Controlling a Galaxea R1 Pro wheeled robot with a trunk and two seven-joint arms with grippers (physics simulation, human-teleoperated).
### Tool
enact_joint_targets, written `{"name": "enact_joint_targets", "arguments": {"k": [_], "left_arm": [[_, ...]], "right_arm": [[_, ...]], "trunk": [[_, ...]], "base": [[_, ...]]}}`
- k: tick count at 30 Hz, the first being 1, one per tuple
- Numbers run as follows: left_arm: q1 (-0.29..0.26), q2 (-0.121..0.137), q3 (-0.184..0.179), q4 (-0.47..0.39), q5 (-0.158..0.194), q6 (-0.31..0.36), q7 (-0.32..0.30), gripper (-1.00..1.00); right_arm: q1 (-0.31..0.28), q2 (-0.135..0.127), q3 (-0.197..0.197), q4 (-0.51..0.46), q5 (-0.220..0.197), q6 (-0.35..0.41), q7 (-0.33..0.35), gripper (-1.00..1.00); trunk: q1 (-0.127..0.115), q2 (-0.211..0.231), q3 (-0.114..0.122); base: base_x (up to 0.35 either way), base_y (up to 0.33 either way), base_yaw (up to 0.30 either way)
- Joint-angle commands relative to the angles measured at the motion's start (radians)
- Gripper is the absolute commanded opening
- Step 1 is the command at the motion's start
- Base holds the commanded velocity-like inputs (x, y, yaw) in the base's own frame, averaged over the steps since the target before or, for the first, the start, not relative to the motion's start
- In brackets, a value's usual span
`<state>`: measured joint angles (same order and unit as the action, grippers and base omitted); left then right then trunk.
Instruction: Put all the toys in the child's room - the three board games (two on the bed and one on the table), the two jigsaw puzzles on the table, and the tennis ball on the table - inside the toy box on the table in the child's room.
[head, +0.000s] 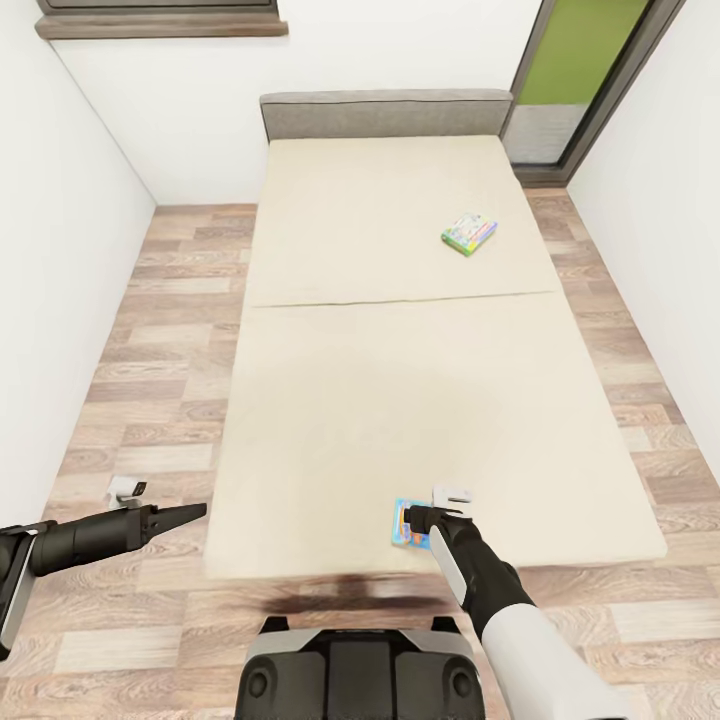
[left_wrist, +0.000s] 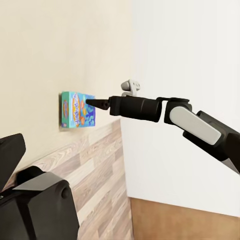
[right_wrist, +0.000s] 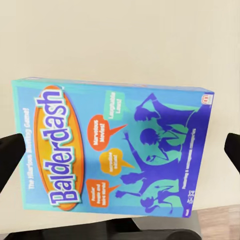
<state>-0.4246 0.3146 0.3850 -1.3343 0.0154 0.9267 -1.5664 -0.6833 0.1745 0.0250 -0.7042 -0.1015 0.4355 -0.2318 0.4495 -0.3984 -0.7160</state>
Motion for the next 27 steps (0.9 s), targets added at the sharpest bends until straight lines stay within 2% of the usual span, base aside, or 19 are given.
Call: {"name": "enact_joint_targets", "arguments": {"k": [1,17,21,27], "left_arm": [[0.000,0.000,0.000,0.000,-0.001,0.011,-0.004,1.00],[0.000,0.001,0.000,0.000,-0.001,0.011,-0.004,1.00],[0.000,-0.003,-0.001,0.001,-0.001,0.003,-0.004,1.00],[0.000,-0.012,-0.001,0.001,-0.003,0.004,-0.004,1.00]], "right_arm": [[0.000,0.000,0.003,-0.001,-0.010,0.003,-0.009,1.00],[0.001,0.000,0.005,-0.001,-0.009,-0.007,-0.009,1.00],[-0.022,0.000,0.004,0.021,-0.019,-0.030,-0.031,1.00],[-0.056,0.000,0.004,0.002,-0.007,-0.015,-0.009,1.00]], "trunk": [[0.000,-0.002,-0.003],[0.000,-0.002,-0.024],[0.000,-0.002,-0.024],[0.000,-0.002,-0.024]], "base": [[0.000,0.003,0.000],[0.000,0.000,0.000],[0.000,0.000,0.000],[0.000,0.000,0.000]]}}
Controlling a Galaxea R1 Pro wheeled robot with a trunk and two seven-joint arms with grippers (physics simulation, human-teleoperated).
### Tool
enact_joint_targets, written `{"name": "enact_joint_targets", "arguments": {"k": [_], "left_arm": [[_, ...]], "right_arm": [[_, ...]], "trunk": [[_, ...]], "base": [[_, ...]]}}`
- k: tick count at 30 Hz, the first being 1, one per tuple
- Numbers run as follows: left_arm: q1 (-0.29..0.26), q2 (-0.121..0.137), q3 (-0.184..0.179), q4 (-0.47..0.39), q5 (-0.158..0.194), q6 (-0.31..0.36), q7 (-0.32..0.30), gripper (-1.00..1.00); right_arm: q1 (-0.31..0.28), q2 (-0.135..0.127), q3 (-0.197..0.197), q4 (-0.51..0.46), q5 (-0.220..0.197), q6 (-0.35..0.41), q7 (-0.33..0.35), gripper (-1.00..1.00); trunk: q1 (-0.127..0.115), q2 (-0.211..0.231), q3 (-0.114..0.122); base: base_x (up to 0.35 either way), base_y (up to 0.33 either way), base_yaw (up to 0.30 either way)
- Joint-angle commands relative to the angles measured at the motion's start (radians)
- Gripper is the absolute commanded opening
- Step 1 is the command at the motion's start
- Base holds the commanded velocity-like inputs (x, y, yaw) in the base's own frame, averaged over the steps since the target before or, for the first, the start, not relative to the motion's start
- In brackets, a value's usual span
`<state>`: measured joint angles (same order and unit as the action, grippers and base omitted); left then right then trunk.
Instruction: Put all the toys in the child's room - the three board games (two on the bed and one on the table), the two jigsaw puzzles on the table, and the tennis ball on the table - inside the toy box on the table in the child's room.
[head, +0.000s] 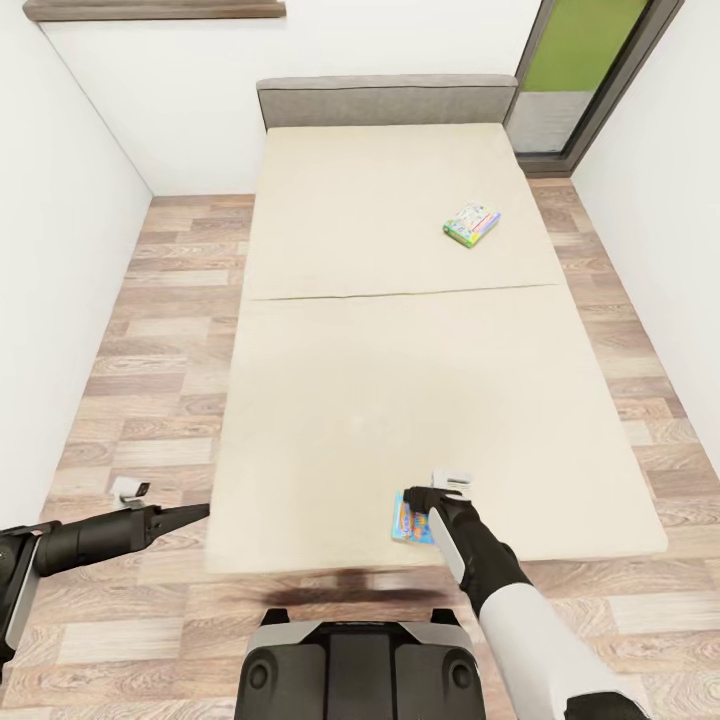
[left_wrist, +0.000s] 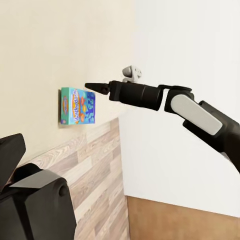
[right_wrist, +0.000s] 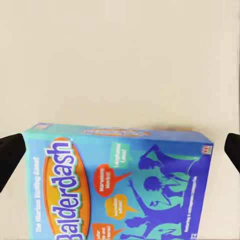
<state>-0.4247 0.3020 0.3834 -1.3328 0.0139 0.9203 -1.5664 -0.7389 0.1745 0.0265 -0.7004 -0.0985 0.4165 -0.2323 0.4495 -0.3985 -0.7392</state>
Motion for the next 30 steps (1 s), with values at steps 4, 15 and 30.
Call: {"name": "enact_joint_targets", "arguments": {"k": [4,15,30], "left_arm": [[0.000,-0.003,0.000,0.000,-0.003,0.010,-0.003,1.00],[0.000,-0.004,0.000,0.000,-0.004,0.009,-0.002,1.00],[0.000,-0.004,0.000,0.000,-0.005,0.009,-0.001,1.00]], "right_arm": [[0.001,0.000,0.002,-0.024,-0.007,0.006,-0.004,1.00],[-0.002,0.000,0.001,-0.028,-0.007,0.008,-0.002,1.00],[-0.014,0.000,0.001,-0.028,-0.007,0.012,-0.005,1.00]], "trunk": [[0.001,-0.002,-0.001],[0.001,-0.002,-0.001],[0.001,-0.002,-0.001]], "base": [[0.000,0.000,0.000],[0.000,0.000,0.000],[0.000,0.000,0.000]]}}
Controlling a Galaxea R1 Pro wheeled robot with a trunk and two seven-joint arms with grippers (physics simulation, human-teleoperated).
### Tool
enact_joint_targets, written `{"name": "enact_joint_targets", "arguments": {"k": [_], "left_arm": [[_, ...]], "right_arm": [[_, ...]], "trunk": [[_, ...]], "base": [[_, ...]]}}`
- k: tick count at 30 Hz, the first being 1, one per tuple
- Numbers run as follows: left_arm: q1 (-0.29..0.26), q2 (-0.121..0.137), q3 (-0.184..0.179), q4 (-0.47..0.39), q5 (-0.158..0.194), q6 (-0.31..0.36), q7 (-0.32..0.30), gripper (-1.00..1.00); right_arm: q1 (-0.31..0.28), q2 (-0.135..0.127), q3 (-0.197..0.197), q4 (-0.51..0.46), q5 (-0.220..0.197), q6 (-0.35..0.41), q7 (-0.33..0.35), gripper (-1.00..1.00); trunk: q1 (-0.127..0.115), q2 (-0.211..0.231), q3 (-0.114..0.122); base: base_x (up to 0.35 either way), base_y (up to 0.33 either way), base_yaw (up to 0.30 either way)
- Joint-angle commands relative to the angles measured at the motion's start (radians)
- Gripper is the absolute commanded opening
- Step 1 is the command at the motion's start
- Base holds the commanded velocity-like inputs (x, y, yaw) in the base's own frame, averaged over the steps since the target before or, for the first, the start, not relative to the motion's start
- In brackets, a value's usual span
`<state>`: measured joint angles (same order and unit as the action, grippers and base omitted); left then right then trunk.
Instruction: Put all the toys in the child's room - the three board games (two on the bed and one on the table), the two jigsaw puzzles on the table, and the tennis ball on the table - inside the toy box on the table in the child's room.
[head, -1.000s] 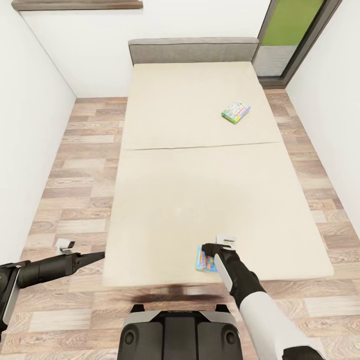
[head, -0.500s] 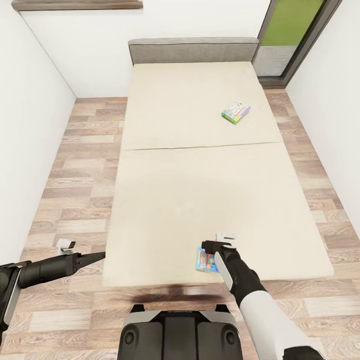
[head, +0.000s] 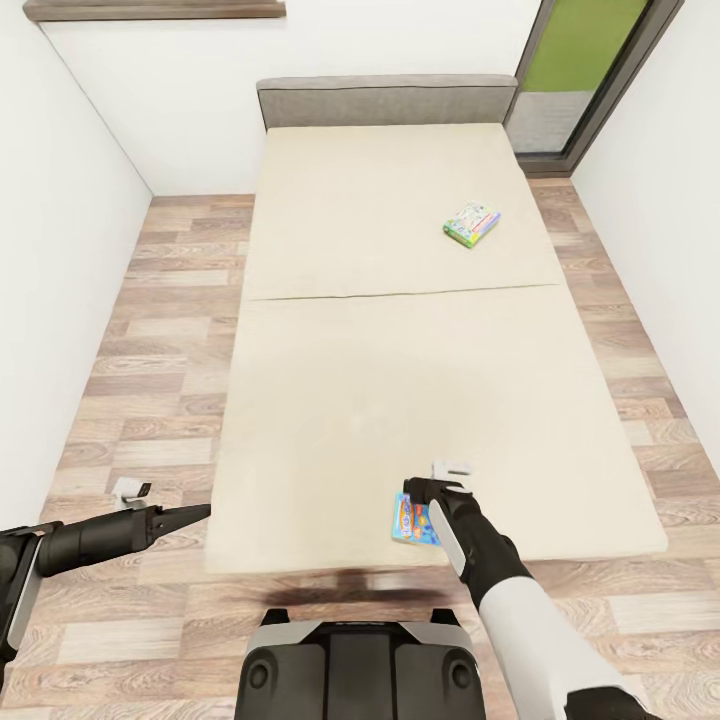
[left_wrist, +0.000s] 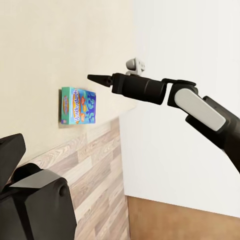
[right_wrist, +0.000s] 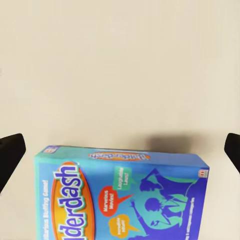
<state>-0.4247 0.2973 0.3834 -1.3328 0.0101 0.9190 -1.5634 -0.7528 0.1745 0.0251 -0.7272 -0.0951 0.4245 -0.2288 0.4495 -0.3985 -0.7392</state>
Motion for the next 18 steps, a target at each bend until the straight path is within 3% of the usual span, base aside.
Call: {"name": "enact_joint_targets", "arguments": {"k": [1,18], "left_arm": [[0.000,0.000,0.000,0.000,-0.001,0.011,-0.004,1.00],[0.000,0.000,0.000,0.000,-0.001,0.011,-0.004,1.00]], "right_arm": [[-0.003,0.000,0.003,-0.001,-0.010,0.004,-0.009,1.00],[-0.036,0.000,0.002,0.015,-0.009,0.000,-0.009,1.00]], "trunk": [[0.001,-0.002,-0.001],[0.001,-0.002,-0.021]], "base": [[0.000,0.000,0.000],[0.000,0.000,0.000]]}}
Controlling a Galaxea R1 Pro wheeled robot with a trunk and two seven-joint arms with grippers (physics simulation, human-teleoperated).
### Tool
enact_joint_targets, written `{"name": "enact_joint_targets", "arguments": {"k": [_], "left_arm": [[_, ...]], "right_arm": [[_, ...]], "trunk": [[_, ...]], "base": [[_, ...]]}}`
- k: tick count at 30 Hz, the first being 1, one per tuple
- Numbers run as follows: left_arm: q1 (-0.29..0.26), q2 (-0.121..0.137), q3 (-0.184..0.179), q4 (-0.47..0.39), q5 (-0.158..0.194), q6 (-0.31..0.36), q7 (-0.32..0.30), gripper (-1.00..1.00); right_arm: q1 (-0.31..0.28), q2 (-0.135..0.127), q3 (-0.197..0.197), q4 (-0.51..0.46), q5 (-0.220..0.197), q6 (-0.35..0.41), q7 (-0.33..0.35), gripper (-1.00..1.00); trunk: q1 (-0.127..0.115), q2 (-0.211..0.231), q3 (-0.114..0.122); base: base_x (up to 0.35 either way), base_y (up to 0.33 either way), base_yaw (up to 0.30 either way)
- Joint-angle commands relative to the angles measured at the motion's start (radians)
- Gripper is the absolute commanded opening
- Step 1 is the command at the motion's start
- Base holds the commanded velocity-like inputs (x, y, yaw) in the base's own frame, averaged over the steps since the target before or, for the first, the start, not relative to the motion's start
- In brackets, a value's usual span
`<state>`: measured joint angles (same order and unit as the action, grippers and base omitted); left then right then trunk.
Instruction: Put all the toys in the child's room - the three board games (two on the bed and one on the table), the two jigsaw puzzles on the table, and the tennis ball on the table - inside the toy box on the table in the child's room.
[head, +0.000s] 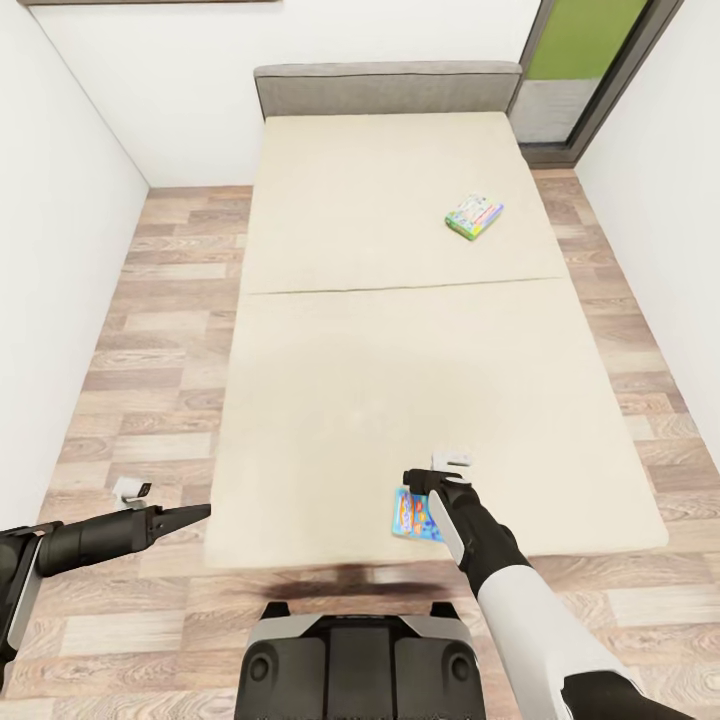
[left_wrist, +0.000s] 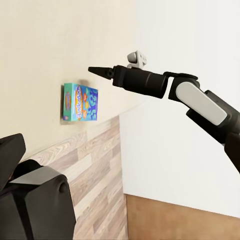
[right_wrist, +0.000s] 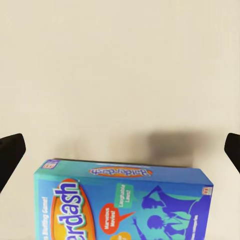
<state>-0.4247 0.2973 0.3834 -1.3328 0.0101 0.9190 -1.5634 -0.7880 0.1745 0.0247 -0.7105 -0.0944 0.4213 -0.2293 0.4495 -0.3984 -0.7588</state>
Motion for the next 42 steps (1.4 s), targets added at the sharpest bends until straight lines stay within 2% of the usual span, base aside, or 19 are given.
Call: {"name": "enact_joint_targets", "arguments": {"k": [1,34,42], "left_arm": [[0.000,0.000,0.000,0.000,-0.001,0.011,-0.004,1.00],[0.000,0.000,0.000,0.000,-0.001,0.010,-0.004,1.00],[0.000,0.000,0.000,0.000,-0.001,0.009,-0.004,1.00]], "right_arm": [[0.000,0.000,0.003,-0.001,-0.010,0.004,-0.009,1.00],[-0.001,0.000,0.002,-0.001,-0.011,0.004,-0.008,1.00],[-0.001,0.000,0.002,-0.001,-0.010,0.004,-0.008,1.00]], "trunk": [[0.000,-0.002,-0.003],[0.000,-0.002,-0.056],[0.000,-0.002,-0.061]], "base": [[0.000,0.000,0.000],[0.000,0.000,0.000],[0.000,0.000,0.000]]}}
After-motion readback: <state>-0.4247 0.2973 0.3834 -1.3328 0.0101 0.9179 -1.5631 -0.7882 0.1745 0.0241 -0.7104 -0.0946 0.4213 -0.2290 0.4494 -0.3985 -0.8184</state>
